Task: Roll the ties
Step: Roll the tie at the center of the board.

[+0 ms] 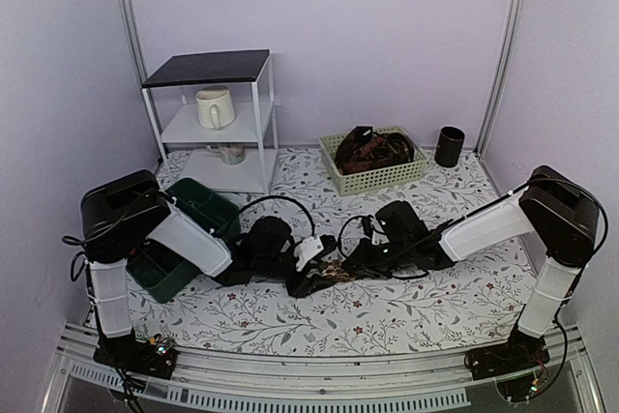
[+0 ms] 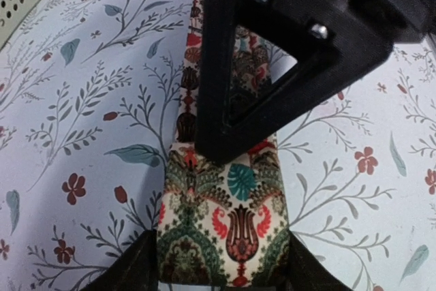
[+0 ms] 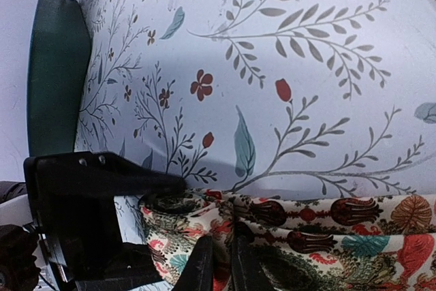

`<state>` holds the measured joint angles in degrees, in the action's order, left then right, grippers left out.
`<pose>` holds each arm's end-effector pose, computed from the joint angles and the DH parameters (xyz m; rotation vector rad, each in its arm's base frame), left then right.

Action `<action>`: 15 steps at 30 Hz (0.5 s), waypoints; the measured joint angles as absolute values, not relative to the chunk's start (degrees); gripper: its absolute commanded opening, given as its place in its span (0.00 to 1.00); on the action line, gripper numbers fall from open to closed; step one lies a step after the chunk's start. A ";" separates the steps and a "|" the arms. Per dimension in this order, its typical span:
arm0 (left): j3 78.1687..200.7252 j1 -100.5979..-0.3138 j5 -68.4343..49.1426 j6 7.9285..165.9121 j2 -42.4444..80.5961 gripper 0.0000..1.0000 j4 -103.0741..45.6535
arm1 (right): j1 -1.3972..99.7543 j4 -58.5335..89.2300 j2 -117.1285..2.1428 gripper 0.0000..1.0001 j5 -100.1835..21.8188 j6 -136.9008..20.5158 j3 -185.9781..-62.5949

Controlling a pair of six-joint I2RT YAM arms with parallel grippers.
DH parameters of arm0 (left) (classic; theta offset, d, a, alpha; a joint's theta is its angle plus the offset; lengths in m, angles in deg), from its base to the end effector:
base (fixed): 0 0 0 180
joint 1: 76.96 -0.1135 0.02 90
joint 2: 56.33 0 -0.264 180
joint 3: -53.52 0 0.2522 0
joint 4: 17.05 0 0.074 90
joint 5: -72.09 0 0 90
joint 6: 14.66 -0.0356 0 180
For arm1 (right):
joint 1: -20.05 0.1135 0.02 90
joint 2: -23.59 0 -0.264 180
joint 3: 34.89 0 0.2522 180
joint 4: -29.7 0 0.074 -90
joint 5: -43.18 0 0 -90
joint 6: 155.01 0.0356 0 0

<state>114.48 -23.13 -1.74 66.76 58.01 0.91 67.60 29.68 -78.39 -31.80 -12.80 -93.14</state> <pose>0.2088 -0.3025 0.0889 1.3105 1.8443 -0.7437 0.2195 0.2537 0.1225 -0.0407 2.6102 1.0726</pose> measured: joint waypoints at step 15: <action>103.83 -22.83 -8.34 75.44 47.39 0.17 -0.03 | 68.37 30.10 -78.39 0.13 -32.63 -11.49 -92.07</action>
<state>103.83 -22.83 -8.34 75.44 47.39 -0.03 68.37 30.10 -78.39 -32.63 -11.49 -92.07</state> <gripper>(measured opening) 0.350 0.131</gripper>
